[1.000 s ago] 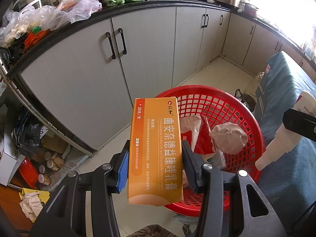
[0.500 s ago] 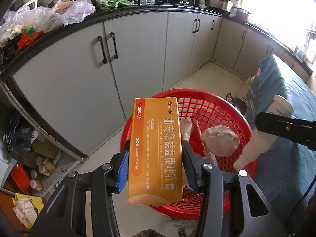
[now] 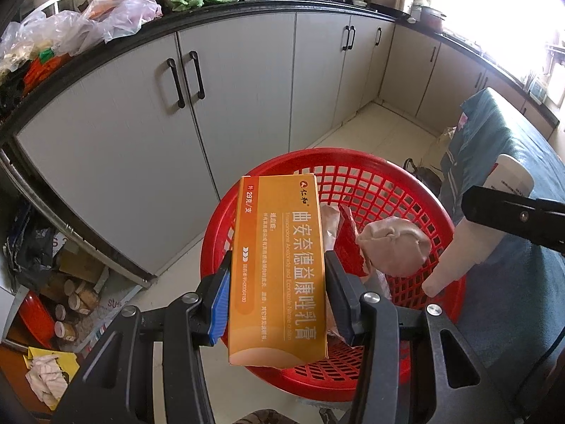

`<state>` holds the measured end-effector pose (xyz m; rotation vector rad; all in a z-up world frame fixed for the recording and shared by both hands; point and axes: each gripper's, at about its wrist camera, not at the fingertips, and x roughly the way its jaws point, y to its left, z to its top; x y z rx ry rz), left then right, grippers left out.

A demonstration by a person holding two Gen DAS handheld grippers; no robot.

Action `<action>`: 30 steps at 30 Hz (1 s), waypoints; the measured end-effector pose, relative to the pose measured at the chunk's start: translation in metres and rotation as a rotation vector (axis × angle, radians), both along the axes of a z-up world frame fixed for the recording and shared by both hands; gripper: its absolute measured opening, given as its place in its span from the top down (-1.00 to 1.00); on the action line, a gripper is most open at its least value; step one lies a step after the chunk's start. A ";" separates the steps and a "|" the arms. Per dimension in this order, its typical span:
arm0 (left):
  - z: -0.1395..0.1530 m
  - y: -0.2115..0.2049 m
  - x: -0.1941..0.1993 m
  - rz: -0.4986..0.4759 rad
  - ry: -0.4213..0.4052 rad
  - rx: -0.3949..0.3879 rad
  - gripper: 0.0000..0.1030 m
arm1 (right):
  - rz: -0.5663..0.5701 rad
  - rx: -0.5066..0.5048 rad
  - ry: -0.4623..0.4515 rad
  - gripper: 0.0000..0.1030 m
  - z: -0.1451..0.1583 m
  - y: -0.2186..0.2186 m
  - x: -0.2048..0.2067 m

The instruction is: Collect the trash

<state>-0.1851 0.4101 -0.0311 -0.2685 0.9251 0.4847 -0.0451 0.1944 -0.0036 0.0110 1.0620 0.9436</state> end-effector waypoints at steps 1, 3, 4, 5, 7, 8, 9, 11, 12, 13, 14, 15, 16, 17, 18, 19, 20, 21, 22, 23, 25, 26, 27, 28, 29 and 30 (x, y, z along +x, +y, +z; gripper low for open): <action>0.000 0.000 0.000 0.000 -0.001 -0.002 0.09 | -0.001 0.001 0.000 0.36 0.000 0.000 0.000; 0.000 0.001 0.000 0.002 -0.003 -0.007 0.09 | -0.003 0.003 0.002 0.36 0.000 0.000 0.000; 0.001 0.001 -0.001 0.002 -0.005 -0.008 0.09 | -0.003 0.003 0.002 0.36 0.000 0.000 0.000; 0.001 0.002 -0.001 0.003 -0.007 -0.007 0.09 | -0.003 0.003 0.001 0.36 0.000 0.000 0.000; 0.001 0.002 -0.002 0.002 -0.011 -0.006 0.09 | -0.003 0.002 0.000 0.36 0.000 -0.001 0.000; 0.001 0.002 -0.002 0.001 -0.012 -0.006 0.09 | -0.003 0.002 -0.001 0.35 0.000 -0.001 0.000; 0.001 0.002 -0.002 0.000 -0.014 -0.008 0.09 | -0.003 0.001 -0.002 0.35 0.000 -0.001 0.000; 0.002 0.002 -0.003 -0.002 -0.017 -0.012 0.09 | -0.005 0.001 -0.003 0.35 0.000 -0.001 0.000; 0.002 0.002 -0.003 -0.002 -0.019 -0.014 0.09 | -0.005 0.001 -0.002 0.35 0.000 -0.001 0.000; 0.003 0.002 -0.003 -0.003 -0.022 -0.016 0.09 | -0.005 0.002 -0.001 0.35 0.000 -0.001 0.000; 0.003 0.002 -0.004 -0.003 -0.022 -0.017 0.09 | -0.005 0.004 0.000 0.35 0.000 -0.001 0.000; 0.003 0.002 -0.004 -0.004 -0.022 -0.020 0.08 | -0.006 0.007 0.003 0.35 0.000 -0.002 0.001; 0.003 0.002 -0.004 -0.005 -0.021 -0.022 0.02 | -0.007 0.011 0.007 0.35 0.000 -0.003 0.001; 0.003 0.002 -0.004 -0.004 -0.021 -0.023 -0.06 | -0.010 0.016 0.012 0.33 0.000 -0.004 0.002; 0.003 0.003 -0.004 -0.003 -0.021 -0.023 -0.10 | -0.012 0.018 0.013 0.30 0.000 -0.004 0.003; 0.004 0.003 -0.005 -0.002 -0.025 -0.025 -0.15 | -0.014 0.024 0.015 0.27 0.000 -0.005 0.003; 0.005 0.003 -0.006 -0.001 -0.026 -0.027 -0.16 | -0.015 0.030 0.015 0.19 0.001 -0.006 0.003; 0.006 0.003 -0.006 0.000 -0.027 -0.029 -0.16 | -0.017 0.036 0.015 0.10 0.002 -0.007 0.003; 0.007 0.003 -0.007 -0.001 -0.027 -0.031 -0.17 | -0.020 0.042 0.015 0.06 0.002 -0.008 0.003; 0.008 0.003 -0.008 -0.001 -0.028 -0.032 -0.17 | -0.024 0.050 0.015 0.03 0.003 -0.010 0.004; 0.011 0.002 -0.009 0.000 -0.029 -0.026 -0.17 | -0.033 0.068 0.023 0.03 0.004 -0.013 0.005; 0.013 0.001 -0.010 0.000 -0.031 -0.020 -0.17 | -0.040 0.080 0.031 0.03 0.005 -0.016 0.006; 0.014 0.001 -0.012 -0.001 -0.032 -0.016 -0.17 | -0.045 0.087 0.034 0.03 0.006 -0.018 0.006; 0.017 -0.001 -0.013 0.000 -0.036 -0.010 -0.19 | -0.050 0.094 0.034 0.02 0.008 -0.020 0.005; 0.019 -0.002 -0.014 0.000 -0.039 -0.006 -0.23 | -0.056 0.099 0.032 0.02 0.010 -0.023 0.005; 0.021 -0.003 -0.016 0.001 -0.042 -0.003 -0.25 | -0.059 0.103 0.029 0.02 0.012 -0.026 0.004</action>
